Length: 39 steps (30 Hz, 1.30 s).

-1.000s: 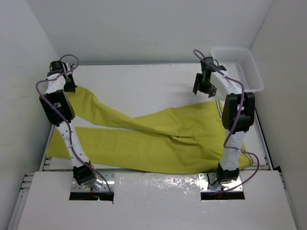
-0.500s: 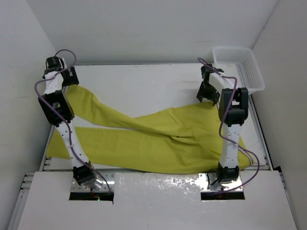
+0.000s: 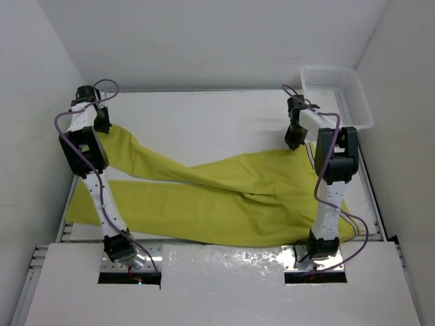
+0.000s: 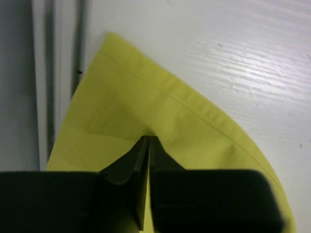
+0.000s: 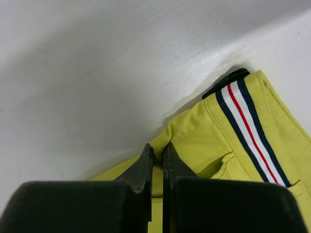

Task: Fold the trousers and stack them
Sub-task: Flatten the trousers out

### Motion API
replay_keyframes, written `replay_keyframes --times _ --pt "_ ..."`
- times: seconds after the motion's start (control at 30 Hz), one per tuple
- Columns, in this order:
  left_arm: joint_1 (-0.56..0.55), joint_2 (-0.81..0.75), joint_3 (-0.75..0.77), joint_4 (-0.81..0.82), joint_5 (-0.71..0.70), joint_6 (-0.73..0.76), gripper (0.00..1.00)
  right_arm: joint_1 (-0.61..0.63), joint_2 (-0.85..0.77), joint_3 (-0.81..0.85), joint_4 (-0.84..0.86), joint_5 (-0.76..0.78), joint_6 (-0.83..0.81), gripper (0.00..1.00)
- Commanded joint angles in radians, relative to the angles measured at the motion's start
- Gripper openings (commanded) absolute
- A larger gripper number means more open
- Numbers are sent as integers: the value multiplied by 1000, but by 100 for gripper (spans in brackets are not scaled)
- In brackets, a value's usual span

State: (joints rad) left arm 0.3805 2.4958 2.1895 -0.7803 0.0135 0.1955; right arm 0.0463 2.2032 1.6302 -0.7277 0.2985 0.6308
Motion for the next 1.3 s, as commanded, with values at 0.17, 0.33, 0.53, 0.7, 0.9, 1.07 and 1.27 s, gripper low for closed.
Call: replay_keyframes --times 0.17,0.33,0.53,0.7,0.9,1.07,1.27 --pt "21 -100 -30 51 105 -112 0 -3 -204 -92 79 -101 -95 0" --pt "24 -124 4 248 10 -272 66 -3 -243 -130 77 -96 -117 0" --pt "20 -6 66 228 40 -321 94 0 -316 -185 97 -70 -92 0" --pt "27 9 37 147 109 -324 92 1 -393 -222 97 -52 -98 0" --pt "23 0 -13 104 177 -337 68 3 -485 -263 109 -25 -111 0" --pt "1 55 73 -23 250 -275 25 3 -553 -288 102 -18 -129 0" --pt "21 17 21 5 304 -261 0 -5 -634 -366 171 -16 -140 0"
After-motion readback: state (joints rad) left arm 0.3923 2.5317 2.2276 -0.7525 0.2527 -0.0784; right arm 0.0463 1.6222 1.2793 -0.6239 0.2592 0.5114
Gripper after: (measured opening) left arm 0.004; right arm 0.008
